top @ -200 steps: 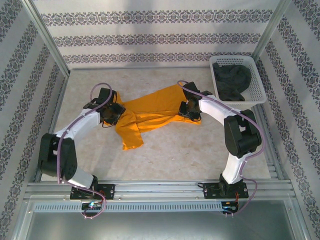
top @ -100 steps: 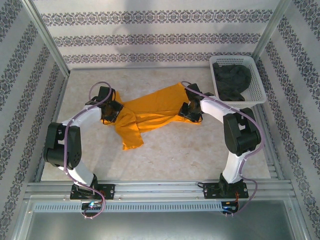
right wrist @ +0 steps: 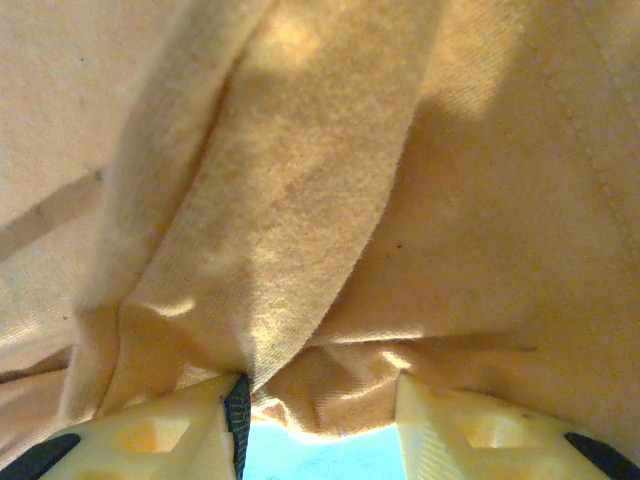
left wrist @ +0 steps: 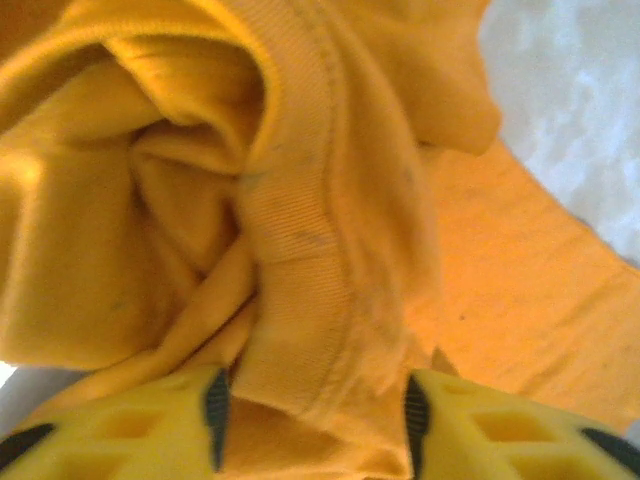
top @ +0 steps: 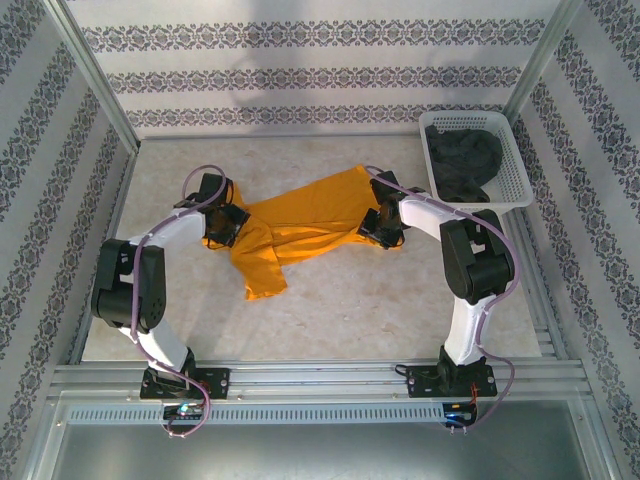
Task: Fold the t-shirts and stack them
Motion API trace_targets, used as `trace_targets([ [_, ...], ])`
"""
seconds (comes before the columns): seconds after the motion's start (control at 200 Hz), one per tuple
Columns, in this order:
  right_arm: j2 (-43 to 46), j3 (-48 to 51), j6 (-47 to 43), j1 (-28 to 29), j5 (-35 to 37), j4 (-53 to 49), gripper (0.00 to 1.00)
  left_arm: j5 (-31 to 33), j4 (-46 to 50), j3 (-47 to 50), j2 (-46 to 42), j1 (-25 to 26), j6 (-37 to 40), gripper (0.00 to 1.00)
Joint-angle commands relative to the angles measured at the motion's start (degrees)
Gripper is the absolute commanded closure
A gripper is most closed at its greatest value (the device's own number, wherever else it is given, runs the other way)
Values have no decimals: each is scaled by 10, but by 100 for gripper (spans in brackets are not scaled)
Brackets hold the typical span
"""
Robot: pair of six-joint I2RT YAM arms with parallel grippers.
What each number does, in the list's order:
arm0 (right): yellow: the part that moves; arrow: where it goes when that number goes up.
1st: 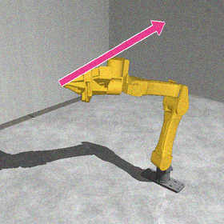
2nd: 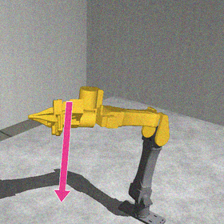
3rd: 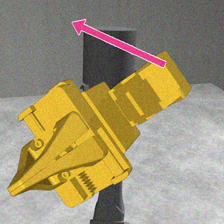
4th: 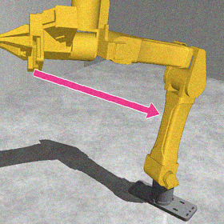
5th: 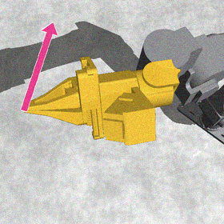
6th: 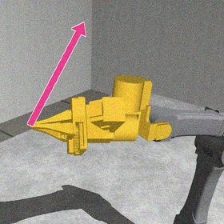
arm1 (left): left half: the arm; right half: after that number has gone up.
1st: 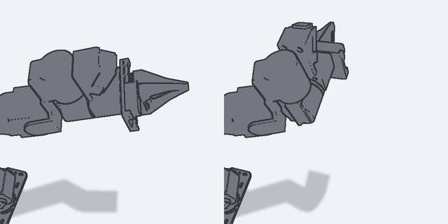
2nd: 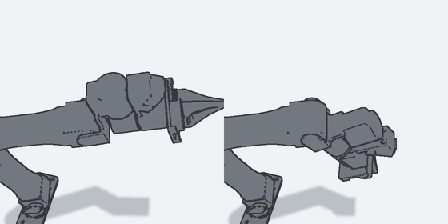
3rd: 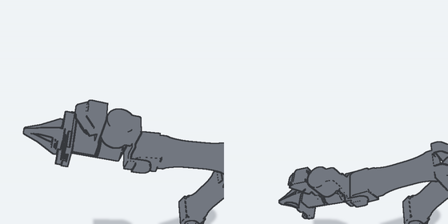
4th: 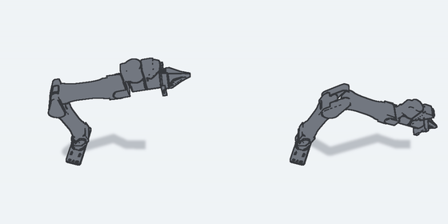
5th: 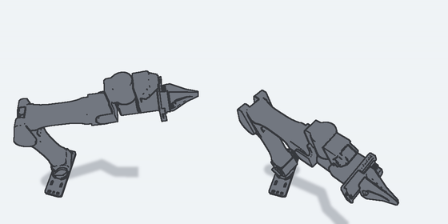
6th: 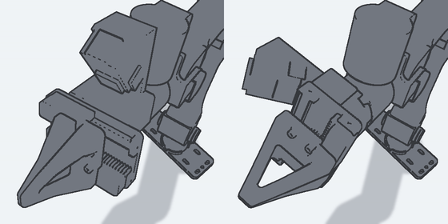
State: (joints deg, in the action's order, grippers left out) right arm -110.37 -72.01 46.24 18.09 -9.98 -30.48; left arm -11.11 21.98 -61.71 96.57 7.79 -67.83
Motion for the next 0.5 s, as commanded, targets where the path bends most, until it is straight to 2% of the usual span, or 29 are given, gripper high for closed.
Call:
trace_targets([
  [0.0,-15,-3,10,-5,1,-4,56,22,70,-12,-31,-1,6,45],
  [0.195,-14,1,13,-4,-2,0,56,-20,-29,31,-26,-1,-42,44],
  [0.35,-13,6,12,-2,-3,2,55,-31,-57,12,7,-1,-50,46],
  [0.495,-12,13,15,-1,-4,7,55,-31,-60,-4,30,-1,-45,56],
])
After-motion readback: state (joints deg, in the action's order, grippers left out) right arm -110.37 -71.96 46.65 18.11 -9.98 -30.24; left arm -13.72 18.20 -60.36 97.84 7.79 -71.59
